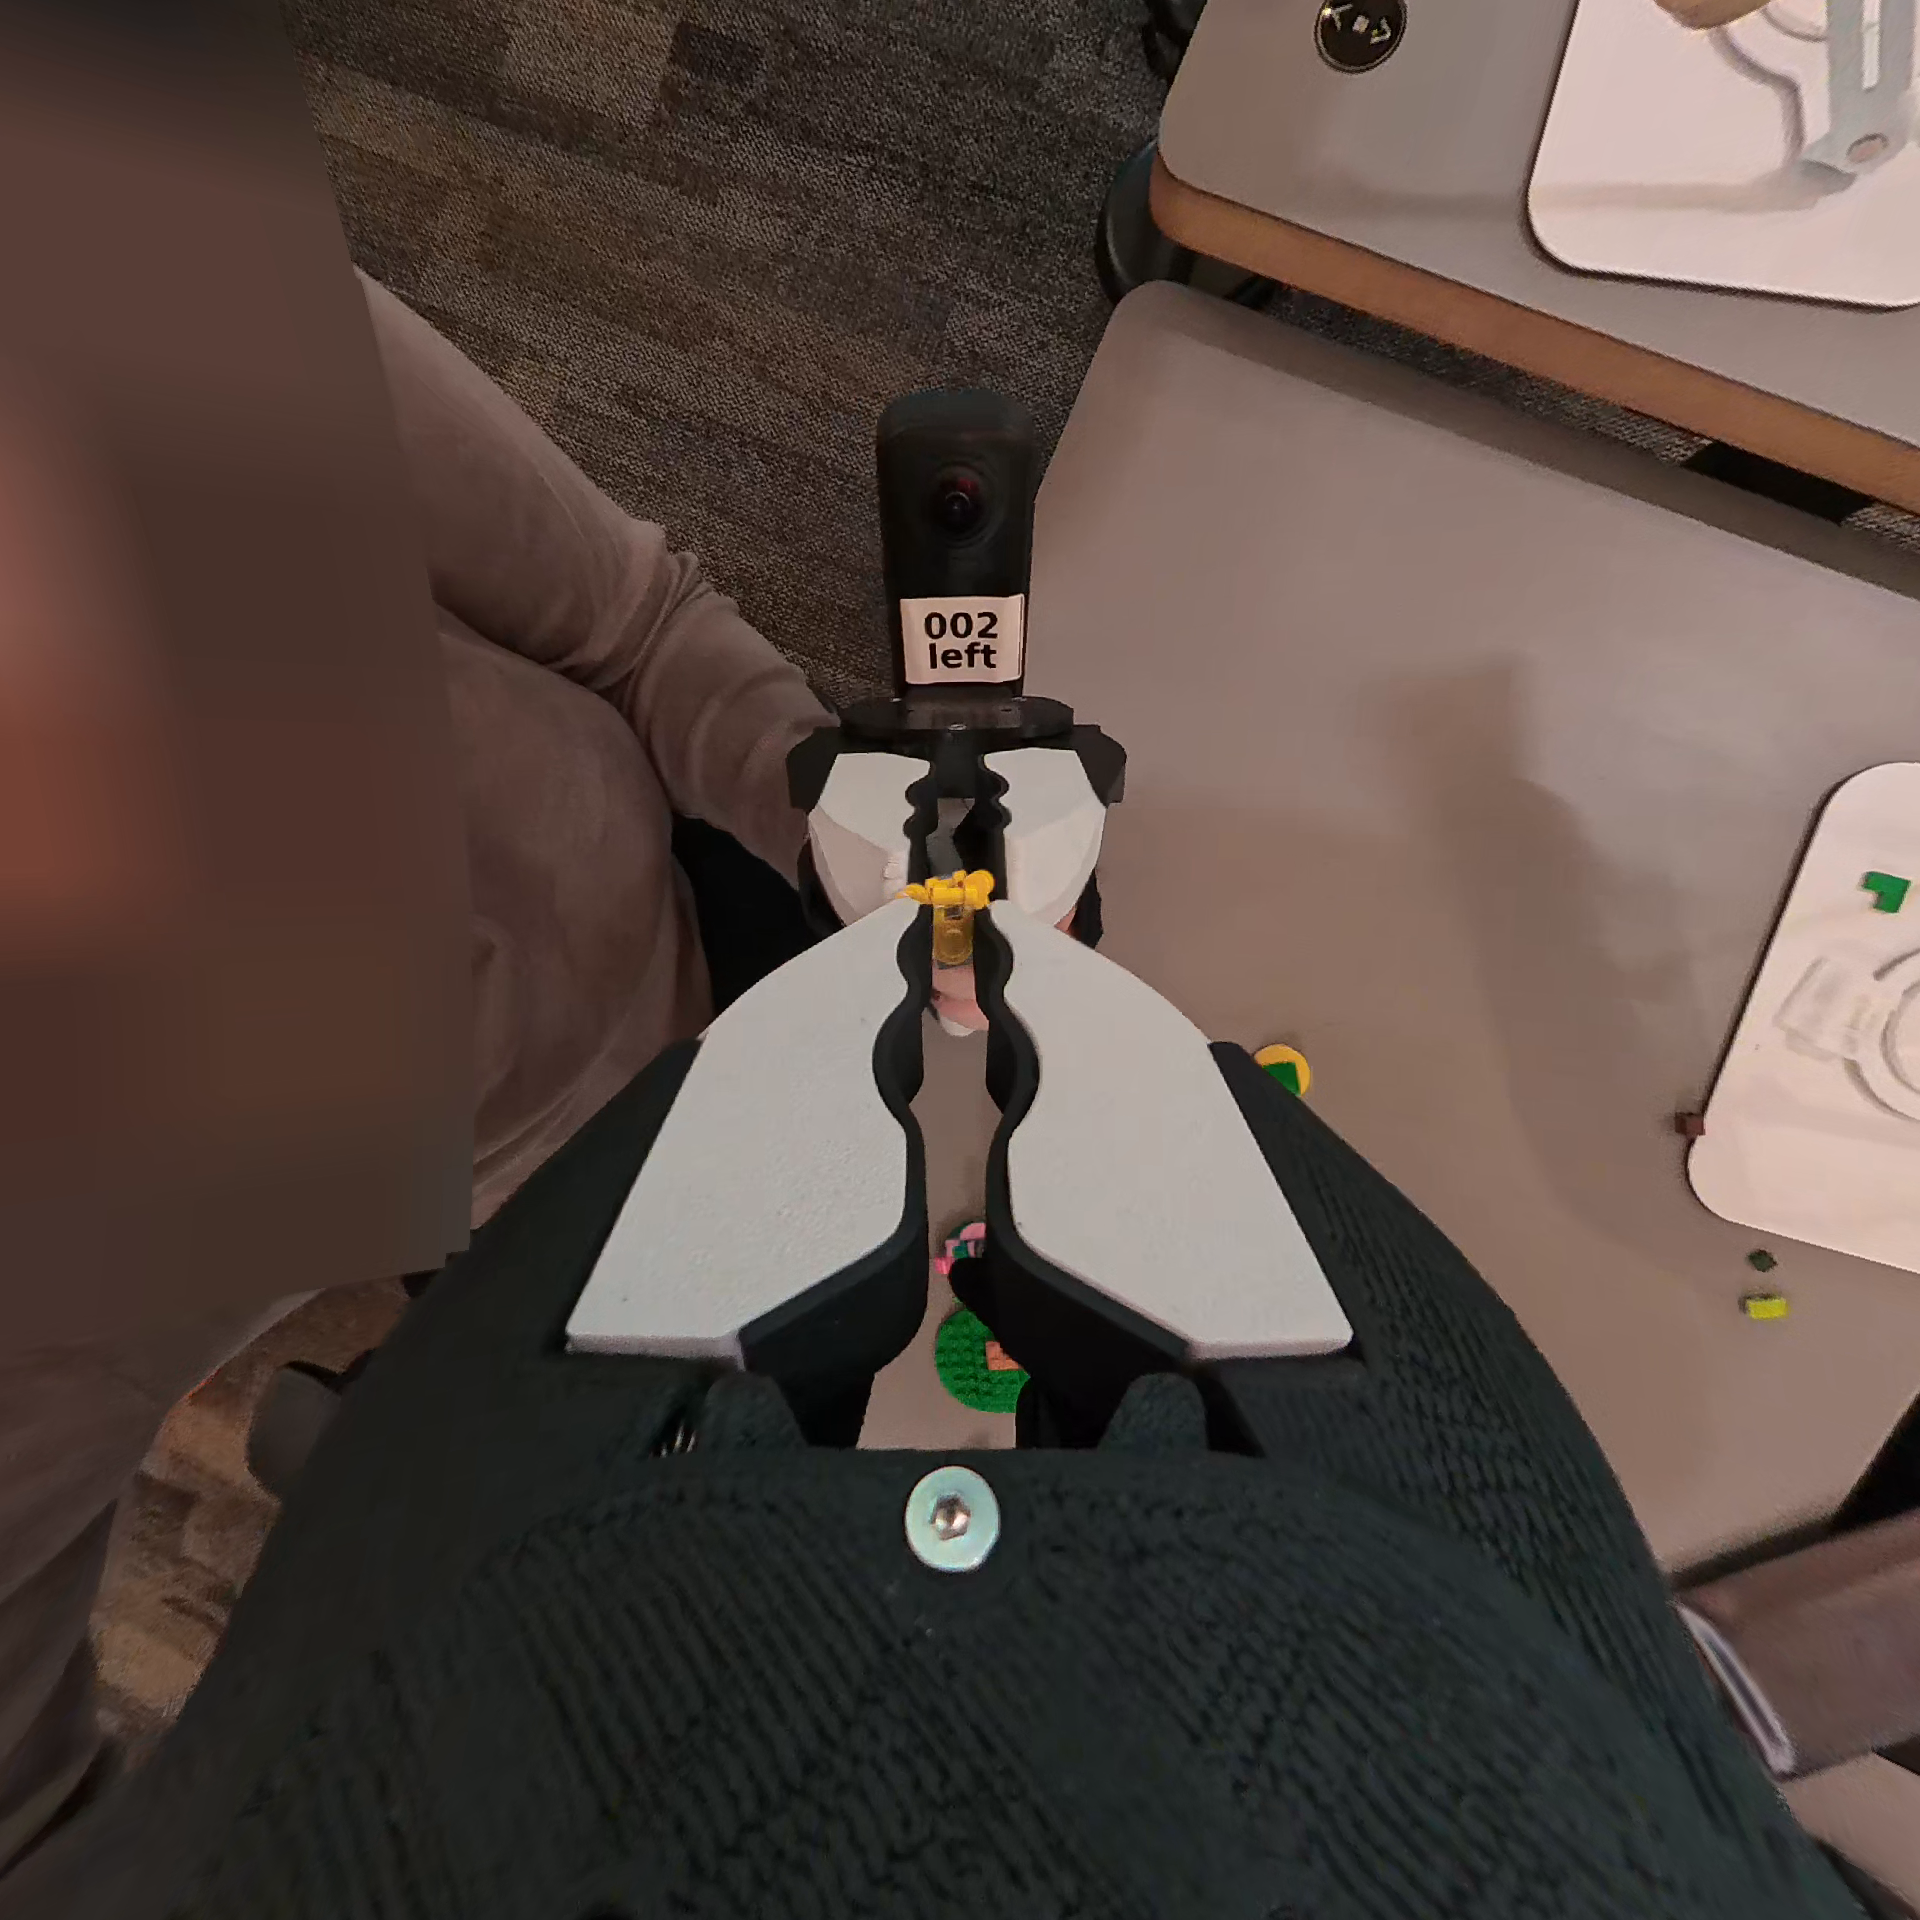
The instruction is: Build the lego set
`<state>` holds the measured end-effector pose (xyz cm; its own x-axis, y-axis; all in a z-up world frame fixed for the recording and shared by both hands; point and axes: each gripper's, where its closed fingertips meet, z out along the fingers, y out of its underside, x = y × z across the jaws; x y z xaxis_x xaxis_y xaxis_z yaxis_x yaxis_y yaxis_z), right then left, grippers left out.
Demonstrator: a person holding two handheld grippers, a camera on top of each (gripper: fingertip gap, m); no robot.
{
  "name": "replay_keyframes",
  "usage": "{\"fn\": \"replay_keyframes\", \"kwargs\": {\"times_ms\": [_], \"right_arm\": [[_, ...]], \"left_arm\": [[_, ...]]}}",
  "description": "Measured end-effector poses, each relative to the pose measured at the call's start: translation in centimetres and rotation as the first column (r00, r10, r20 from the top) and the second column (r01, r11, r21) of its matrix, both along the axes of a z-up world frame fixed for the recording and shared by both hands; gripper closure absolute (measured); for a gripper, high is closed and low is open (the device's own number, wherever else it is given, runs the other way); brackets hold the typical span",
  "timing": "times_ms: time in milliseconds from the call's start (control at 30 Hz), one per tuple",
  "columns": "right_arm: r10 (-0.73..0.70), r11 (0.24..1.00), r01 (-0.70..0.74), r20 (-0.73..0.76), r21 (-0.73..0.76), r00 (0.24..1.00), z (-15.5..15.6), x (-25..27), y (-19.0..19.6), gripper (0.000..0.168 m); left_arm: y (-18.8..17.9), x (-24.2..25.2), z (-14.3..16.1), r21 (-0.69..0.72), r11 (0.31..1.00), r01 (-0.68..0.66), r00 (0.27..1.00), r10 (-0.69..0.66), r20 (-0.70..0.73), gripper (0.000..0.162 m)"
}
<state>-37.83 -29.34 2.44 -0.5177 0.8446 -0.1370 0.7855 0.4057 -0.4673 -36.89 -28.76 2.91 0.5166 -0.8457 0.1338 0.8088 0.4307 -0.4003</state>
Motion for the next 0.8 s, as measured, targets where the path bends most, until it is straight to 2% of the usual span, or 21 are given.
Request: {"fn": "replay_keyframes", "kwargs": {"times_ms": [300,567,800], "right_arm": [[0.034,0.996,-0.031,-0.035,0.084,0.999,-0.19,0.38,0.18,0.162],[-0.015,1.0,0.013,-0.129,-0.015,0.992,0.07,0.45,-0.14,0.163],[-0.048,0.998,0.041,-0.145,-0.048,0.988,0.07,0.66,0.05,0.162]], "left_arm": [[0.23,0.31,-0.11,-0.016,0.999,0.034,0.999,-0.034,-0.009,0.146],[-0.06,0.41,0.12,-0.007,0.999,0.045,0.999,-0.045,-0.002,0.146],[0.05,0.6,0.08,-0.006,0.998,0.063,0.998,-0.063,-0.011,0.146]]}}
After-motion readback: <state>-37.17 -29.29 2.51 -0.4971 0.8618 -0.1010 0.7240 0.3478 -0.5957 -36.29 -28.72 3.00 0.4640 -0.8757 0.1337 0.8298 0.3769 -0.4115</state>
